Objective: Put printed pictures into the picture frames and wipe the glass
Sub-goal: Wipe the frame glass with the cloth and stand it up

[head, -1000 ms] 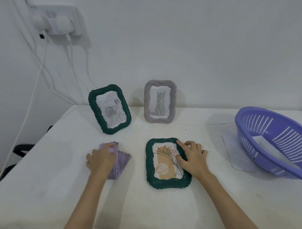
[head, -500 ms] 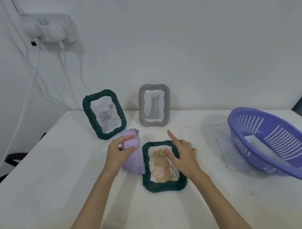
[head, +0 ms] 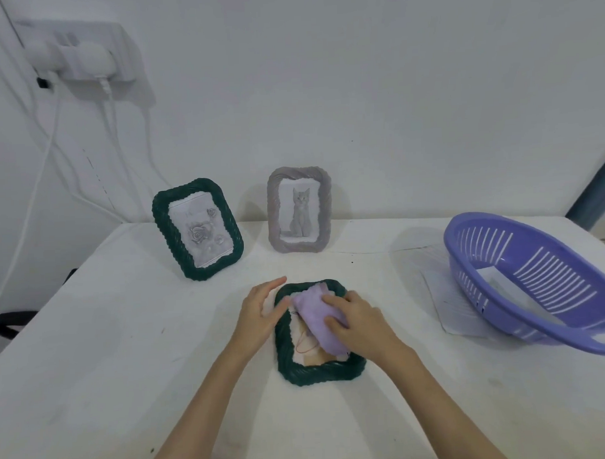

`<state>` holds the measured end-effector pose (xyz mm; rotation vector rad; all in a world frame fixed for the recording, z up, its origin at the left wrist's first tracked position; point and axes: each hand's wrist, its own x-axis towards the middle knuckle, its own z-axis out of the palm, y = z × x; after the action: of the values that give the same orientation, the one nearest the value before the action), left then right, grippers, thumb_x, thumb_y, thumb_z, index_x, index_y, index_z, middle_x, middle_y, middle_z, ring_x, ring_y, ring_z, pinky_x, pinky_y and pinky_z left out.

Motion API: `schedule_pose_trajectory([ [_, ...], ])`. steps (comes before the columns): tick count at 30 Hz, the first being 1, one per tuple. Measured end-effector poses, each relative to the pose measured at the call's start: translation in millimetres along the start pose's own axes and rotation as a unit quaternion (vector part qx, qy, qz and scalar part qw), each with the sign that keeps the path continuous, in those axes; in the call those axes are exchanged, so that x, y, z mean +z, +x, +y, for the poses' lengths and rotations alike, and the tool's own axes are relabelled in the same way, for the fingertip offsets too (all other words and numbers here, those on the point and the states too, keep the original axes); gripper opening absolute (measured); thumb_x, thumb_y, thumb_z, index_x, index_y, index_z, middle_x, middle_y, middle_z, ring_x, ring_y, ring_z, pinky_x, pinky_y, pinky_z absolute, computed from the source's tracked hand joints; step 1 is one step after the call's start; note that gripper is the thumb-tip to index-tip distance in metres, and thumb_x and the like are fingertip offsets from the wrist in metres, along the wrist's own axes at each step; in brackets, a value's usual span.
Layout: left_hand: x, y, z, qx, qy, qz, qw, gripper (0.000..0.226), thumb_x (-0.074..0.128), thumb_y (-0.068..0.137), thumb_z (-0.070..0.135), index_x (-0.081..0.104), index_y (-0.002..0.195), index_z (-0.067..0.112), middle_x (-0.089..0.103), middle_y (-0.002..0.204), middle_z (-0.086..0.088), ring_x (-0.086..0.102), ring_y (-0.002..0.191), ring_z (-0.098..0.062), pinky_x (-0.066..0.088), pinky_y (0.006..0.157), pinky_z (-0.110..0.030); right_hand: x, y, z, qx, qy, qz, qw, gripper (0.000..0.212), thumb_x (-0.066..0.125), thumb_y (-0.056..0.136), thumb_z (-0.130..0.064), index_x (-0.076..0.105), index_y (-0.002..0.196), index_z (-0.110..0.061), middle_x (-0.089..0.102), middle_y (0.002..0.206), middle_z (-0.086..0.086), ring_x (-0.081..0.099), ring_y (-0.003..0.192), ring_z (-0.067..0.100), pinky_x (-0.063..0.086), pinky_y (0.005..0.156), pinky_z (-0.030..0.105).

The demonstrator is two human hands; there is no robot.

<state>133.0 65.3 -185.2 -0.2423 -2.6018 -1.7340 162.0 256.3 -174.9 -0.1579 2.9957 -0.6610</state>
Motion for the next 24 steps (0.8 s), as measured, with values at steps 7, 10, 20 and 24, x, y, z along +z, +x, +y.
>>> schedule_pose_trajectory([
  [7,-6.0,-5.4,-14.5,-0.016,0.263,-0.18,0.948,0.155,0.046,0.014,0.095,0.005,0.147,0.027,0.0,0.155,0.012,-0.001,0.143,-0.013,0.003,0.116,-0.035,21.6,6.8,-18.7,-0.038,-0.163,0.12,0.979,0.054,0.027,0.085,-0.056,0.046,0.13,-0.032,0.044,0.136,0.008,0.049,0.101,0.03,0.039,0.078,0.039],
  [10,-8.2,-7.7,-15.4,-0.021,0.296,-0.247,0.922,0.16,0.062,0.017,0.082,-0.012,0.146,0.025,-0.017,0.154,0.011,-0.018,0.142,-0.013,-0.01,0.115,-0.035,29.4,6.4,-8.5,-0.024,-0.182,0.13,0.974,0.043,0.056,0.083,-0.042,0.055,0.121,-0.021,0.052,0.128,0.012,0.052,0.094,0.032,0.041,0.073,0.039],
  [20,-10.1,-10.9,-9.7,0.005,0.216,-0.231,0.949,0.143,0.086,0.041,0.052,-0.005,0.147,0.02,-0.003,0.155,0.011,-0.004,0.137,0.002,-0.002,0.119,-0.033,39.6,35.8,-12.3,-0.03,-0.177,0.17,0.969,0.039,0.044,0.077,-0.036,0.065,0.101,-0.013,0.065,0.092,0.008,0.054,0.071,0.028,0.041,0.057,0.032],
  [24,-8.9,-10.4,-17.8,0.025,0.246,-0.236,0.94,0.134,0.083,0.054,0.05,-0.011,0.146,0.022,-0.012,0.155,0.01,-0.016,0.135,0.006,-0.015,0.113,-0.026,42.1,41.5,-22.2,-0.088,-0.19,0.181,0.961,0.036,0.041,0.08,-0.042,0.069,0.096,-0.025,0.067,0.089,-0.002,0.056,0.07,0.024,0.04,0.06,0.034],
])
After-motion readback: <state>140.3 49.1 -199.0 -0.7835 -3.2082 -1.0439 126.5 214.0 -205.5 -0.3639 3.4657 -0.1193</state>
